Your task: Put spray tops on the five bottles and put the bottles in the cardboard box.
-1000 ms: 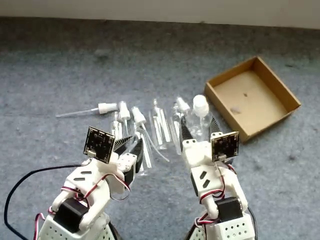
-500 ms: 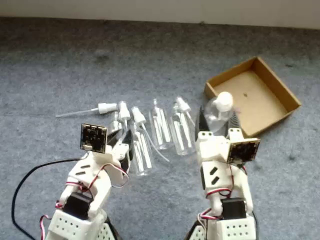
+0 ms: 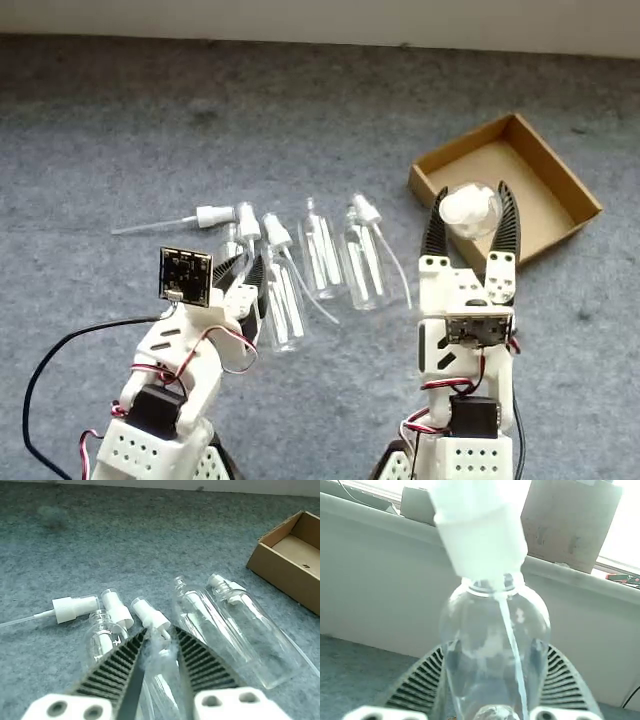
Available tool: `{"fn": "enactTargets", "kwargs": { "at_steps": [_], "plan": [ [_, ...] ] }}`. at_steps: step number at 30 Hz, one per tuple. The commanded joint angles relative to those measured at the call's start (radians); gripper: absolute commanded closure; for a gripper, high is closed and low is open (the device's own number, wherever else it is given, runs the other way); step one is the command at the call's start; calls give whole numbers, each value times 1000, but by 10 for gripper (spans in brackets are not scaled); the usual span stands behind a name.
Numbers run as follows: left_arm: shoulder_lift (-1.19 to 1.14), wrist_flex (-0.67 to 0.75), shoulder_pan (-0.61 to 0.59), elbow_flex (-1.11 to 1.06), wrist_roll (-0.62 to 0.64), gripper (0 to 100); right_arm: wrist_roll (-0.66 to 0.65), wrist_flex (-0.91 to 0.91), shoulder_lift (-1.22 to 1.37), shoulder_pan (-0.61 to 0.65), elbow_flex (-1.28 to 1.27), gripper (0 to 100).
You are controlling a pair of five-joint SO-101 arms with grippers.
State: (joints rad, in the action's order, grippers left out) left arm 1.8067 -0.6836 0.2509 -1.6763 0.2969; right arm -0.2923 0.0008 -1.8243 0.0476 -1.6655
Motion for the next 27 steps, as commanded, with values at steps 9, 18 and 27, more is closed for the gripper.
{"fn": "enactTargets", "kwargs": {
  "at_steps": [9,18,27],
  "plan": [
    [7,21,-16,-19,8,962,37,44,222,-84,85,847],
    [7,21,-16,-19,8,962,38,312,791,-133,407,847],
    [5,21,-15,-19,8,962,32,657,1233,-177,441,847]
  ]
}}
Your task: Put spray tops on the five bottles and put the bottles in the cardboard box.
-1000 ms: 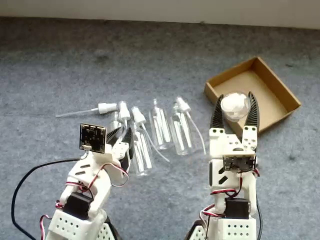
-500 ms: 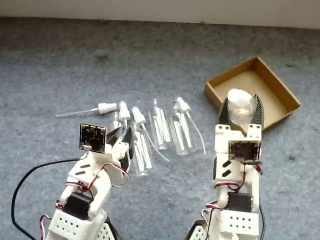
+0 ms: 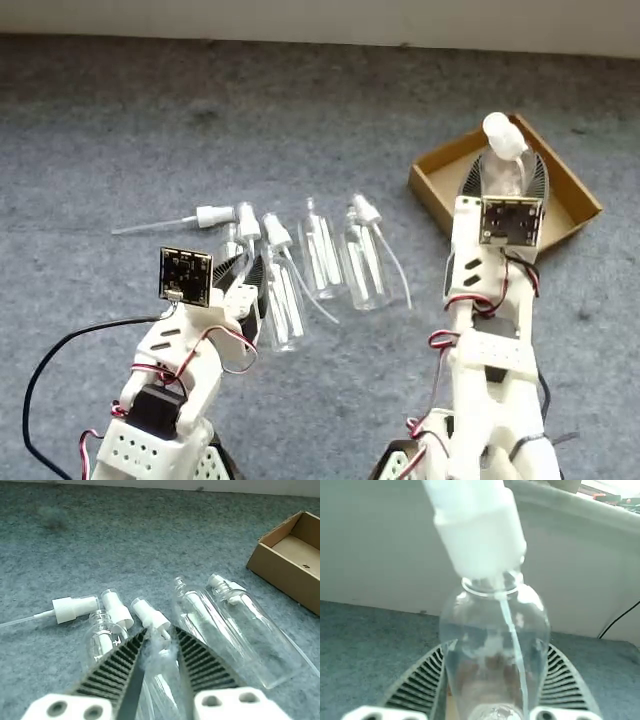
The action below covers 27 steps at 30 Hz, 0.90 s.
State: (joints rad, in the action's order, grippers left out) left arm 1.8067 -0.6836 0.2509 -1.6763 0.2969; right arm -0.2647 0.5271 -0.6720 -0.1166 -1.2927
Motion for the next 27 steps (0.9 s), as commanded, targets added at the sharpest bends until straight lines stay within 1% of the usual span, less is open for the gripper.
{"fn": "enactTargets", "kwargs": {
  "at_steps": [1,4,11,16,17,23,27],
  "plan": [
    [5,21,-15,-19,8,962,3,176,110,-16,70,845],
    [5,21,-15,-19,8,962,-8,291,189,-35,70,844],
    [5,21,-15,-19,8,962,-155,458,381,-41,104,846],
    [4,21,-15,-19,8,962,-155,473,541,-41,205,846],
    [4,21,-15,-19,8,962,-138,473,570,-42,220,846],
    [2,20,-15,-19,8,962,66,470,676,-74,317,846],
    [2,17,-15,-19,8,962,91,470,739,-87,381,846]
  ]
}}
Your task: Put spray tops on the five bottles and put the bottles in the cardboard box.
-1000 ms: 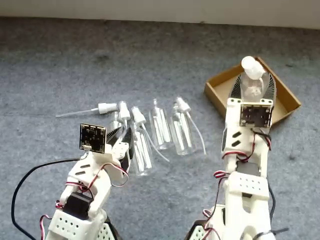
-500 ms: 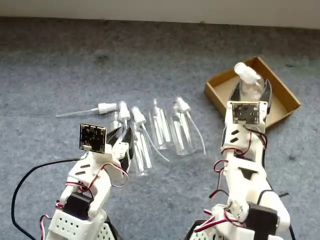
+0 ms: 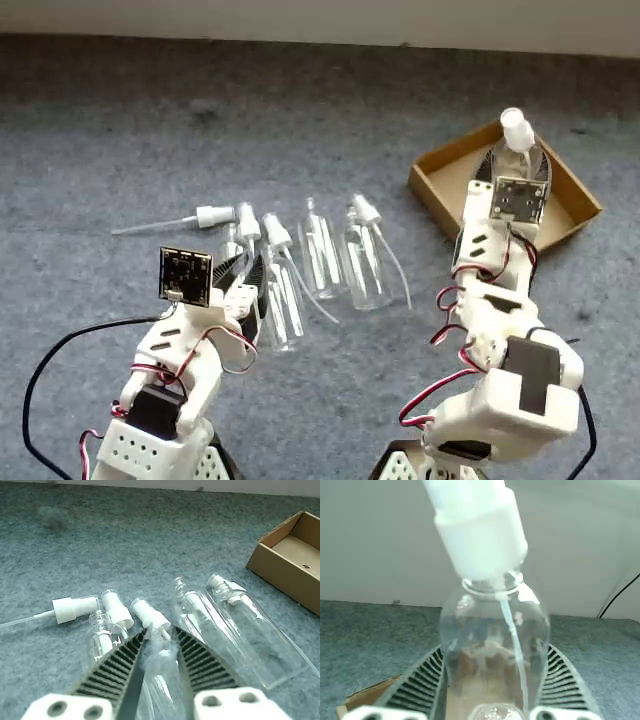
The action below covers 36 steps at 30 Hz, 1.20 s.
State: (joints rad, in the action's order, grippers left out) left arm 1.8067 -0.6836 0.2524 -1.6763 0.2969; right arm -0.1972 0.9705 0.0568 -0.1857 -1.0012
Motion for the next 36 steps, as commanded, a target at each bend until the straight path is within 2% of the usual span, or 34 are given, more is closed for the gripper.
{"fn": "enactTargets", "kwargs": {
  "at_steps": [1,16,36],
  "plan": [
    [2,3,-16,-19,8,962,26,27,28,-18,108,846],
    [2,-15,-22,-19,2,961,29,27,306,8,355,846],
    [10,-14,-18,-19,2,960,29,30,495,-12,466,846]
  ]
}}
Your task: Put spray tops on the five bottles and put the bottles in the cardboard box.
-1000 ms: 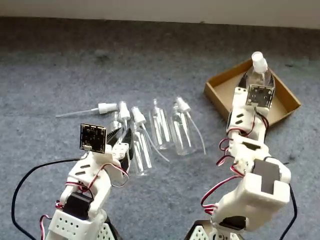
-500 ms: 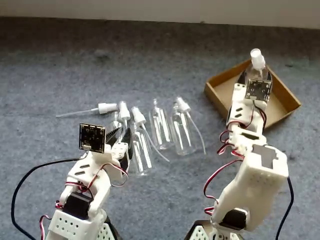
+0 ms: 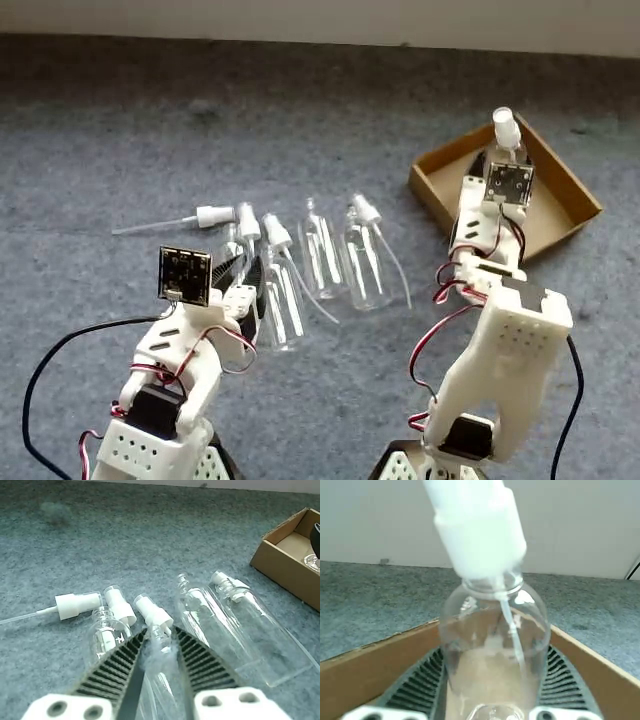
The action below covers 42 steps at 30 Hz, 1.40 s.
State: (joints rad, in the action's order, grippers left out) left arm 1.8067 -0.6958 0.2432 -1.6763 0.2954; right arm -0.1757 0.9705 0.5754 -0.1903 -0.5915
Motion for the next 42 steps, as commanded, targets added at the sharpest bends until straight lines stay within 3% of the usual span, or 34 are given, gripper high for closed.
{"fn": "enactTargets", "kwargs": {
  "at_steps": [1,28,36,42],
  "plan": [
    [10,-2,-8,-19,3,960,8,30,-22,-7,56,846],
    [10,-5,-7,-19,3,961,12,-5,-25,-1,163,847],
    [10,-5,-7,-19,3,961,342,-302,-21,-41,337,847],
    [10,-5,-5,-19,3,961,292,-329,-21,-36,384,847]
  ]
}}
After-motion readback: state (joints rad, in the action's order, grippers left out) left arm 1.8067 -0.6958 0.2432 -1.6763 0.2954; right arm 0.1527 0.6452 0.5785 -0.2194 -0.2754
